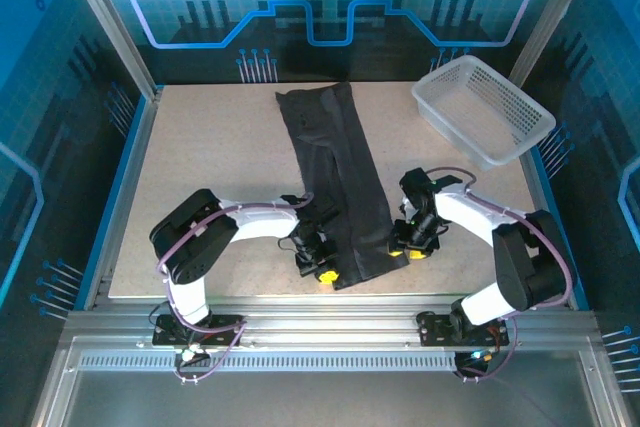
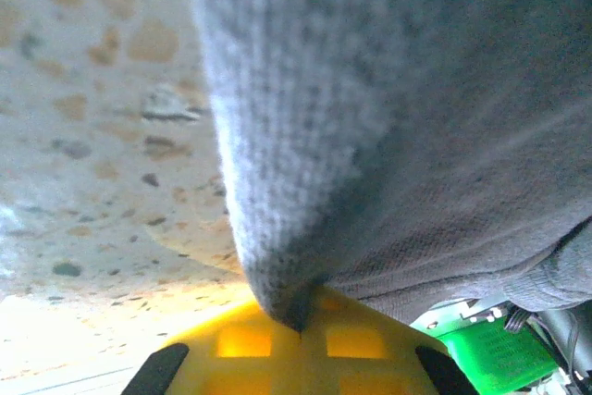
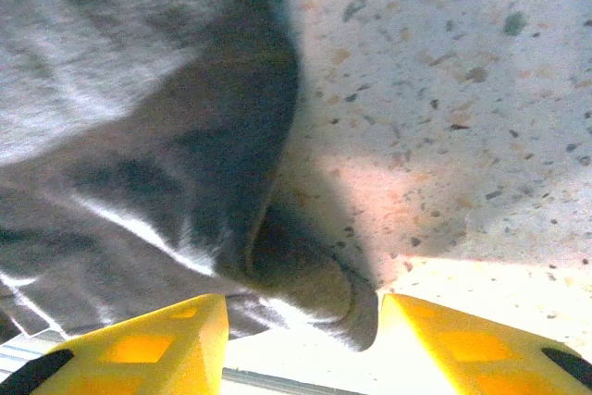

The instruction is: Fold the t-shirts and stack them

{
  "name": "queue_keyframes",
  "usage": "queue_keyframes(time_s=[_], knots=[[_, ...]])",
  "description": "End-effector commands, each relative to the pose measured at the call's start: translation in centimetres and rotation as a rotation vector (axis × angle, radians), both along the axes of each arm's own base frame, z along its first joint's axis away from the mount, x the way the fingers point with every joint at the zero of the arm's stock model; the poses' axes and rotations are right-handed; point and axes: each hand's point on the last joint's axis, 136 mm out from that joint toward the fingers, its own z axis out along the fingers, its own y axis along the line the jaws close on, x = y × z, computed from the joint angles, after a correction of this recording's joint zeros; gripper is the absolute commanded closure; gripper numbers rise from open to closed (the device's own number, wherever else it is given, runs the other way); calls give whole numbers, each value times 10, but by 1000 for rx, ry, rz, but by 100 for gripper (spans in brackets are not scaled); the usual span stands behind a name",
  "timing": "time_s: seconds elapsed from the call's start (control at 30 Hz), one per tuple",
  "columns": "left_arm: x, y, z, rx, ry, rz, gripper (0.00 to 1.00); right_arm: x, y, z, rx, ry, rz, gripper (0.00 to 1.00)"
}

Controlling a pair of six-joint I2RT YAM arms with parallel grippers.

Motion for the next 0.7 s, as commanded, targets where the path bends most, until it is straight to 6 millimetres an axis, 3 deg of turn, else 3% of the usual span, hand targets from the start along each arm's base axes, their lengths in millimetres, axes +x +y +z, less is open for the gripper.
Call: queue_keyframes(time_s=[0.0, 0.13, 0.23, 0.3, 0.37, 0.67], knots=[[11, 15, -8, 44, -98, 20, 99, -12, 12, -3, 17, 33, 43, 53], [14, 16, -4, 30, -104, 30, 99, -22, 17, -20, -32, 65, 49, 54], [17, 16, -2, 30, -115, 32, 100, -14, 15, -23, -57, 28, 50, 62], [18, 20, 2, 40, -125, 36, 100, -7, 20, -18, -41, 4, 61, 76], [17, 29, 6, 54, -134, 46, 100, -6, 28, -12, -25, -7, 79, 83], [-13, 68, 21, 16, -89, 142, 100, -38, 61, 7, 17, 12, 130, 100]])
